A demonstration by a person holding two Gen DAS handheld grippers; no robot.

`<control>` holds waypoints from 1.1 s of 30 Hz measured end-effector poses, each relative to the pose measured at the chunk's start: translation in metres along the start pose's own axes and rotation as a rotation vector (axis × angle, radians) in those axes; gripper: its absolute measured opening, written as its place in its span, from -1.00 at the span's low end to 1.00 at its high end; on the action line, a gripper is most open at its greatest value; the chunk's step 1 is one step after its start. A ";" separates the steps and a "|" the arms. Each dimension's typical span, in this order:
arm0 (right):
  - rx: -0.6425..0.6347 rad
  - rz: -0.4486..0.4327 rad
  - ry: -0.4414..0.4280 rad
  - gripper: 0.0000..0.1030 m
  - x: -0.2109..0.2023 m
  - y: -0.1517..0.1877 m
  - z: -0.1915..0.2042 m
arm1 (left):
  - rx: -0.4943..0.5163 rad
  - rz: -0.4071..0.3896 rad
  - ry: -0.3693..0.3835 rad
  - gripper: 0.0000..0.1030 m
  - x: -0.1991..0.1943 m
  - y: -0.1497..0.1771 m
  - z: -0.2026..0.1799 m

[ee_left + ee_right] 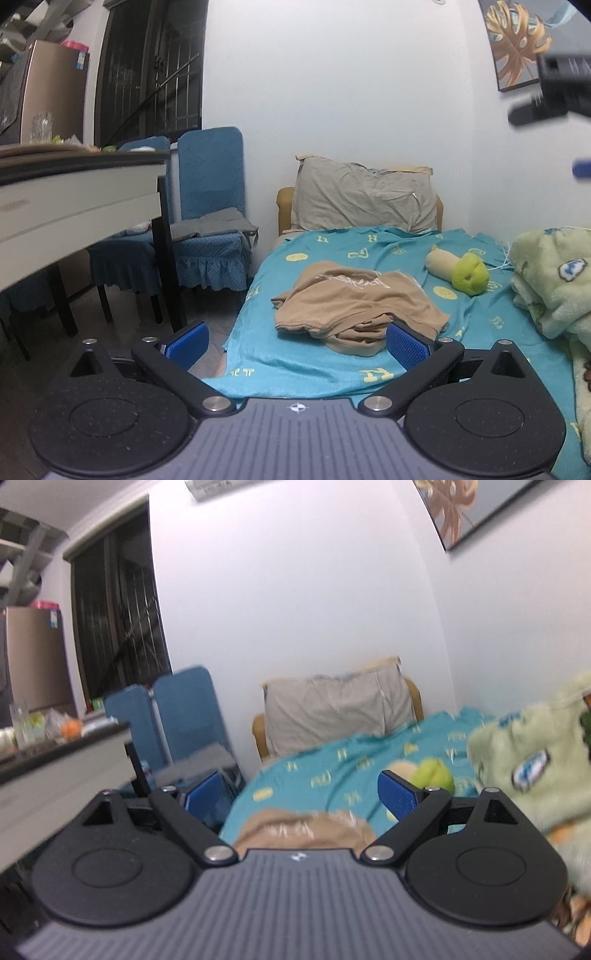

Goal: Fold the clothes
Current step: 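Move both grippers toward the crumpled tan T-shirt on the bed, then close the left gripper on the tan T-shirt's fabric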

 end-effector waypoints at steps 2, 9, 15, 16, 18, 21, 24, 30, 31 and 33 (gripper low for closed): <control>-0.005 -0.022 -0.007 0.80 0.000 -0.019 -0.003 | -0.003 0.005 0.003 1.00 -0.003 -0.008 -0.004; -0.053 0.068 0.032 0.80 0.029 -0.006 -0.027 | 0.030 0.000 -0.023 1.00 -0.006 -0.065 -0.021; -0.077 0.157 0.059 0.80 0.052 0.029 -0.036 | 0.047 -0.028 0.001 1.00 0.012 -0.079 -0.030; -0.089 0.165 0.050 0.80 0.054 0.037 -0.035 | 0.044 -0.024 0.006 1.00 0.018 -0.073 -0.030; -0.085 0.172 0.058 0.80 0.055 0.051 -0.040 | 0.046 -0.027 0.022 1.00 0.031 -0.056 -0.028; -0.003 0.227 0.033 0.80 0.053 0.061 -0.048 | 0.080 -0.034 0.057 0.99 0.049 -0.026 -0.026; -0.002 0.214 0.068 0.80 0.047 0.067 -0.052 | 0.091 -0.021 0.085 0.99 0.063 -0.003 -0.025; 0.022 0.229 0.113 0.80 0.061 0.079 -0.055 | 0.190 0.079 0.061 0.99 0.109 0.023 -0.035; 0.034 0.237 0.123 0.80 0.064 0.080 -0.056 | 0.208 0.093 0.060 0.99 0.120 0.025 -0.036; 0.071 0.247 0.133 0.80 0.068 0.082 -0.064 | 0.256 0.118 0.067 0.99 0.145 0.027 -0.042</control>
Point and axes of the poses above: each gripper's, at about its wrist camera, not at the fingertips, and x roughly the way its jaws point, z to its left, y to its underside, the point moved 4 cm from there along x, roughly the way its jaws point
